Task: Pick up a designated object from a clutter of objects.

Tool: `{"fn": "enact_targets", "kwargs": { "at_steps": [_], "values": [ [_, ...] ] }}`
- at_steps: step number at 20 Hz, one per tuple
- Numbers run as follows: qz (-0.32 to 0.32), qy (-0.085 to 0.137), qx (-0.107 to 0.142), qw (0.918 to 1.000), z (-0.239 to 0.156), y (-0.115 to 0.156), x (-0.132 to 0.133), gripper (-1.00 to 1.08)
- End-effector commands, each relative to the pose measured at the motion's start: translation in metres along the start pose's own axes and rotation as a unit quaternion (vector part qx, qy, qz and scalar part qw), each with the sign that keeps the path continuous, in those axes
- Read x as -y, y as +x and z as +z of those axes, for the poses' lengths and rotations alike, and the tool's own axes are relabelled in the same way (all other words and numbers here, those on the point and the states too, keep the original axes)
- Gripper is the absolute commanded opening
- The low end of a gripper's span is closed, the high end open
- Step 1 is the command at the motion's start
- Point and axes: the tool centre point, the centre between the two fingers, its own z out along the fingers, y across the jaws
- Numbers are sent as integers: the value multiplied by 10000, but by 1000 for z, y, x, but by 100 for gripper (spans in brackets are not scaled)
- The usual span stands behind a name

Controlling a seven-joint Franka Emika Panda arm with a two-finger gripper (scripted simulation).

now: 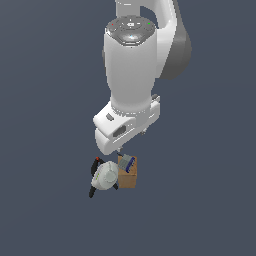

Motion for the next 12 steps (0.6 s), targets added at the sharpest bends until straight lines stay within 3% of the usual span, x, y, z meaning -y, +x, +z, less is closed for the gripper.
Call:
{"fn": "enact_targets", "kwargs": {
  "at_steps": [1,12],
  "values": [
    [-310,-15,10,9995,5,2,-7,100],
    [-1450,-61,56,9894,26,6,-33,100]
  ]
}}
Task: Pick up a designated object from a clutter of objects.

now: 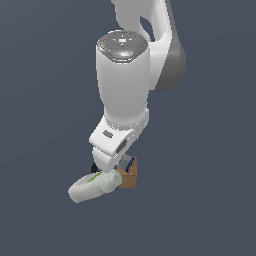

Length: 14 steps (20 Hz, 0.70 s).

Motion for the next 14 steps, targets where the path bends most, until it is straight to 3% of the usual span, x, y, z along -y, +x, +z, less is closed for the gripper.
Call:
{"fn": "enact_targets", "kwargs": {
  "at_steps": [1,14],
  "values": [
    [-176,81,70,9998,15,-6,-3,100],
    [-525,75,83,9986,23,-8,-11,100]
  ]
}}
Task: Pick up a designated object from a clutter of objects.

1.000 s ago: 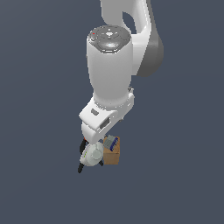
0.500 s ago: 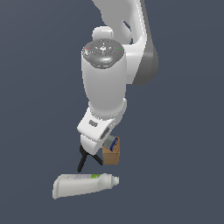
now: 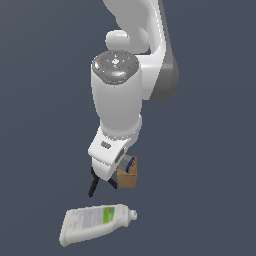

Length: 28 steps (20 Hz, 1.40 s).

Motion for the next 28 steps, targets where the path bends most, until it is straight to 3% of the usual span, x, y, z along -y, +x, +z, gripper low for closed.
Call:
{"fn": "enact_targets", "kwargs": {
  "at_steps": [1,18,19,28],
  "values": [
    [-1,-1,0,10000,1,0,0,100],
    [-21,-2,-1,10000,50,0,0,100],
    [-21,-2,-1,10000,50,0,0,-100],
    [-21,-2,-1,10000,50,0,0,-100]
  ]
}}
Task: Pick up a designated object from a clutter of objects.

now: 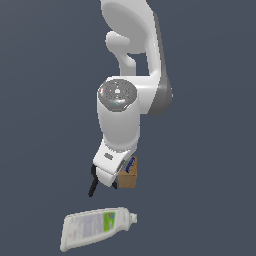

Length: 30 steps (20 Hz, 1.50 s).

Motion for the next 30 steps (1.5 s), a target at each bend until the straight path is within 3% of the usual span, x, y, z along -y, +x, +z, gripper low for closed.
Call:
{"fn": "enact_targets", "kwargs": {
  "at_steps": [1,14,30],
  "values": [
    [-1,-1,-1,10000,0,0,0,-100],
    [-2,-3,3,10000,-37,8,29,-100],
    [-4,-8,11,10000,-175,38,132,-100]
  ]
}}
